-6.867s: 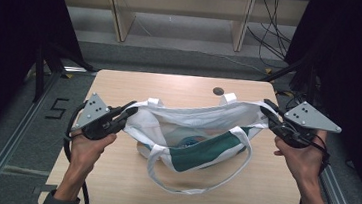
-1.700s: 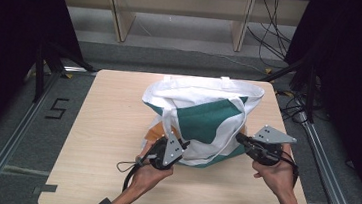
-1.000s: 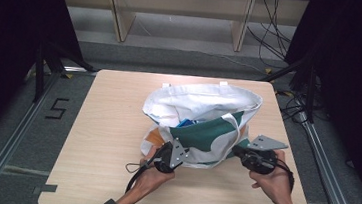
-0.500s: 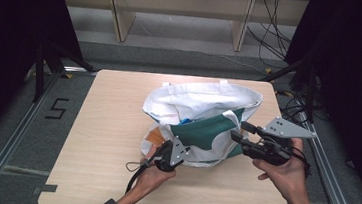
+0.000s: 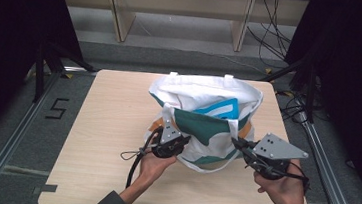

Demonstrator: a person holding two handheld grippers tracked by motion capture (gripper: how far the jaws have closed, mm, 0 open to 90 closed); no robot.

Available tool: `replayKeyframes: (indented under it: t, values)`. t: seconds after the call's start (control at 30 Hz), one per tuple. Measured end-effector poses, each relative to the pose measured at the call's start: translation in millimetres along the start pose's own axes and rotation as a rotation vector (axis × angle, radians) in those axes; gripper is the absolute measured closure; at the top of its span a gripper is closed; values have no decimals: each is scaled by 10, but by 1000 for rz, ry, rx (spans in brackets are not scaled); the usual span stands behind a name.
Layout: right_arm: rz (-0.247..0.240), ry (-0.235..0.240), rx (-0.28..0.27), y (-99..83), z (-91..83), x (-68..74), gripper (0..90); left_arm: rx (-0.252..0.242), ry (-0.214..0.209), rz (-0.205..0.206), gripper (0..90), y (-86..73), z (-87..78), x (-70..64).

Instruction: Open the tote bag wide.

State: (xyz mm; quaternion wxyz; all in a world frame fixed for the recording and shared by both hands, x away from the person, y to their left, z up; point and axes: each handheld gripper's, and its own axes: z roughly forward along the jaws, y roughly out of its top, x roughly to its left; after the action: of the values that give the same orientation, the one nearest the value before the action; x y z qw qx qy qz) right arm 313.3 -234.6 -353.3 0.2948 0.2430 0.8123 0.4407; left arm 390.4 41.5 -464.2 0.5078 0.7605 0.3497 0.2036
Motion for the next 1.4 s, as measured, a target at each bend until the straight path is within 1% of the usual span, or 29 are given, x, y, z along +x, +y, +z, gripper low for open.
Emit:
replayKeyframes:
  t: [0.03, 0.07, 0.1, 0.13, 0.17, 0.2, 0.23, 0.3, 0.37, 0.43, 0.5, 0.53, 0.57, 0.63, 0.73, 0.77, 0.8, 0.83, 0.9, 0.93, 0.97, 1.03, 1.13, 1.17, 1.23, 1.27, 1.3, 1.33, 1.4]
  values:
    - [13, -2, 25, -89, 60, 7, 888, 2, -5, -10, 817, -10, 11, -5]
    - [13, -2, 25, -89, 60, 7, 888, 2, -5, -10, 817, -10, 11, -5]
    - [7, 12, 66, -164, 128, 6, 888, 6, 2, -3, 817, -14, 18, -7]
    - [13, 28, 100, -235, 213, 13, 889, 5, -1, -2, 817, -20, 27, -10]
    - [15, 25, 158, -377, 429, 16, 888, 11, 1, 16, 818, -40, 42, -10]
    - [23, 34, 172, -417, 497, 2, 888, 19, -1, 14, 818, -64, 50, -8]
    - [46, 45, 190, -460, 573, -14, 888, 28, 7, 36, 819, -99, 65, 4]
    - [47, 58, 207, -511, 689, -25, 887, 38, 8, 63, 825, -182, 115, 13]
    - [49, 60, 213, -522, 722, -23, 887, 36, 7, 61, 825, -208, 137, 20]
    - [33, 65, 220, -534, 777, -6, 886, 45, 20, 103, 826, -226, 176, 20]
    - [54, 71, 234, -561, 802, 10, 885, 61, 14, 112, 823, -246, 189, -2]
    - [43, 74, 238, -583, 822, 11, 885, 67, 5, 100, 820, -244, 182, 4]
    - [58, 78, 247, -605, 838, 25, 885, 72, 1, 90, 810, -228, 160, 21]
    - [60, 81, 253, -634, 869, 37, 884, 71, -34, 40, 732, -187, 67, 35]
    - [72, 90, 246, -650, 878, 8, 885, 52, -59, 55, 655, -84, -202, 47]
    - [82, 95, 243, -662, 881, -2, 884, 53, -84, 29, 609, -48, -299, 58]
    - [80, 103, 239, -678, 895, -10, 884, 53, -84, 29, 562, -48, -299, 58]
    - [84, 105, 235, -692, 904, -16, 884, 25, -94, -33, 529, 15, -492, 78]
    - [100, 110, 244, -706, 915, -4, 883, 2, -111, -62, 490, 77, -616, 64]
    - [89, 109, 242, -704, 917, -3, 883, -9, -123, -67, 472, 111, -649, 47]
    - [86, 104, 240, -703, 915, 3, 883, -18, -119, -78, 458, 145, -666, 16]
    - [85, 105, 241, -703, 912, 4, 883, -21, -106, -70, 422, 186, -669, -3]
    - [92, 110, 246, -720, 915, 19, 879, -34, -76, -108, 369, 316, -576, -56]
    - [91, 114, 249, -722, 919, 24, 880, -29, -58, -97, 360, 336, -545, -55]
    - [86, 120, 248, -729, 927, 26, 879, -28, -42, -99, 416, 340, -507, -56]
    - [85, 126, 248, -739, 937, 37, 880, -31, -28, -105, 478, 335, -478, -52]
    - [73, 136, 247, -743, 947, 44, 882, -49, -73, -134, 598, 298, -422, -9]
    - [80, 133, 253, -744, 948, 62, 883, -52, -87, -151, 655, 278, -390, 4]
    - [80, 139, 261, -744, 959, 83, 884, -61, -92, -142, 747, 261, -359, 16]
